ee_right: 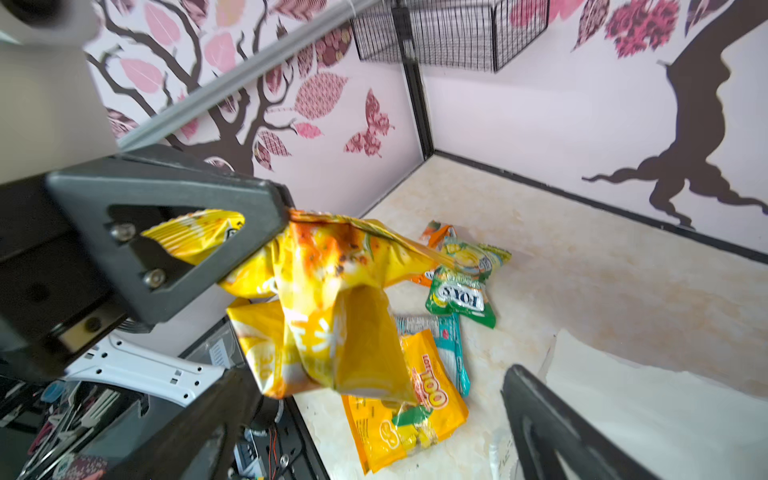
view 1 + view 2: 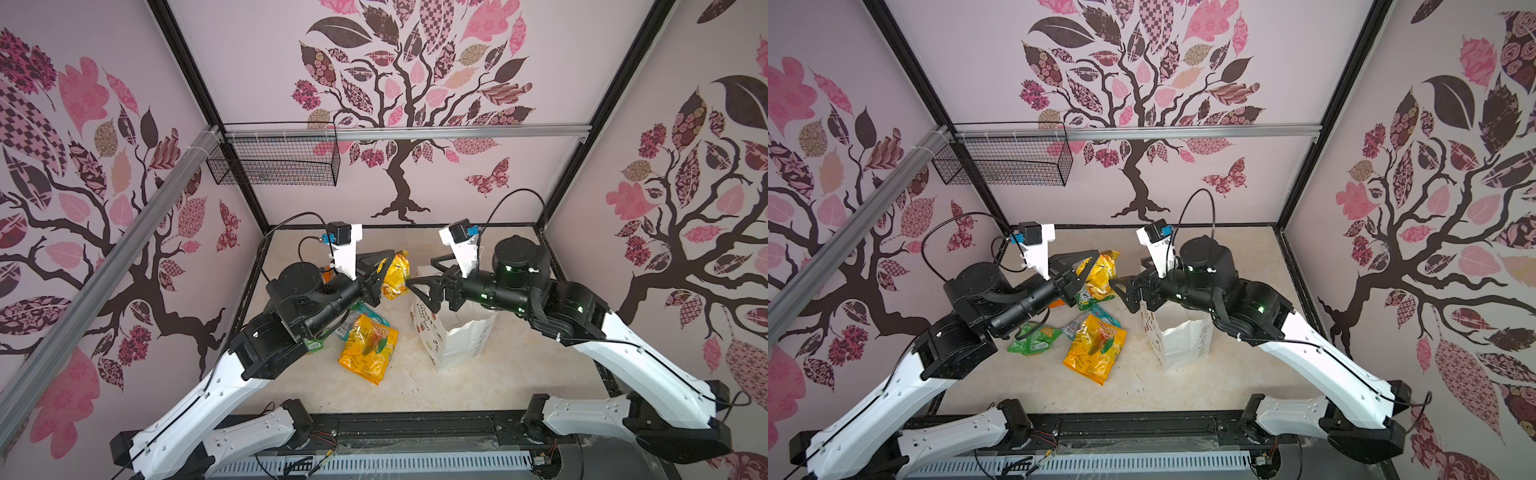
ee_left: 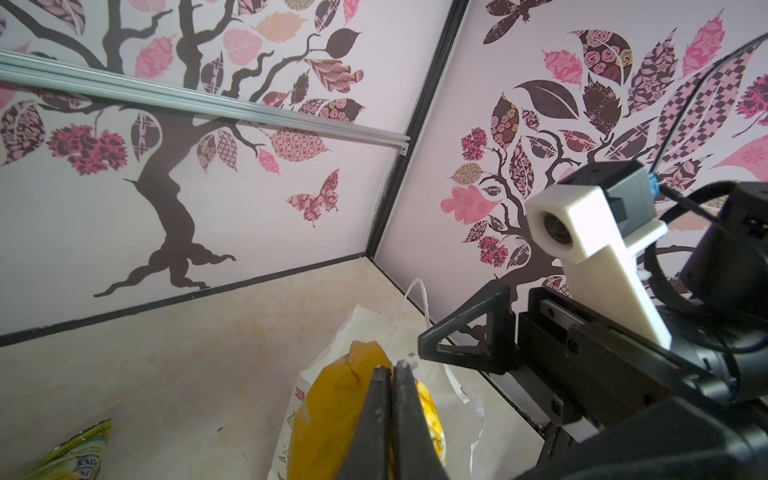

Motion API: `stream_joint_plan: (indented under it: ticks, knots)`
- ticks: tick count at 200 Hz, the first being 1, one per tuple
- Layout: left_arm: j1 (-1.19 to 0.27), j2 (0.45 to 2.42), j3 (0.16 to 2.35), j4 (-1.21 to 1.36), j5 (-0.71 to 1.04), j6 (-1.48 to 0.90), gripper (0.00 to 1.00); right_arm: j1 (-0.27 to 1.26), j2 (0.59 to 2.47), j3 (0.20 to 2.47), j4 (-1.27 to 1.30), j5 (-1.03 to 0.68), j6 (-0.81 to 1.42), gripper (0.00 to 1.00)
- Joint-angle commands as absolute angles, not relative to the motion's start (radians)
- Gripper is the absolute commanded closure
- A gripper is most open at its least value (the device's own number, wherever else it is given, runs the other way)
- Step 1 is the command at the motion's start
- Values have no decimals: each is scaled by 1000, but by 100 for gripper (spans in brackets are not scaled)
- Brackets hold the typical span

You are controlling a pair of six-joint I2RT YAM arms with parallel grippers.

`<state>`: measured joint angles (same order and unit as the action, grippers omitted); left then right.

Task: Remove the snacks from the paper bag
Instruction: 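Grasp the yellow packet with the left gripper while the right gripper releases it, then lower the yellow packet onto the table beside the snacks with the left gripper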

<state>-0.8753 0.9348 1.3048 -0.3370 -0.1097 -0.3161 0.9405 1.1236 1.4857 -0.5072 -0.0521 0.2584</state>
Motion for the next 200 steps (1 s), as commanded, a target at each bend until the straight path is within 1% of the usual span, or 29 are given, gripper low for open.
stream_joint_plan:
  ticks: [1,34,57,69,81,123,171,200]
  knots:
    - [-876,868,1252,-306,-175,-262,100,943,996,1376,-329,10,245,0]
    - [-876,828,1152,-283,-316,-278,100,944,824,1148,-157,200,282,0]
    - [-872,842,1116,-309,-428,-303,100,944,755,1050,-158,306,310,0]
    - [-851,862,1108,-319,-436,-321,100,944,734,1019,-188,341,331,0]
    - [-811,886,1097,-315,-392,-354,100,944,718,992,-218,372,361,0]
    - [-615,1021,1030,-215,-131,-544,100,944,690,953,-292,428,438,1]
    - [-486,1232,935,-10,133,-725,100,943,677,947,-309,433,436,0]
    - [-428,1344,884,112,262,-785,100,943,675,930,-311,432,437,0]
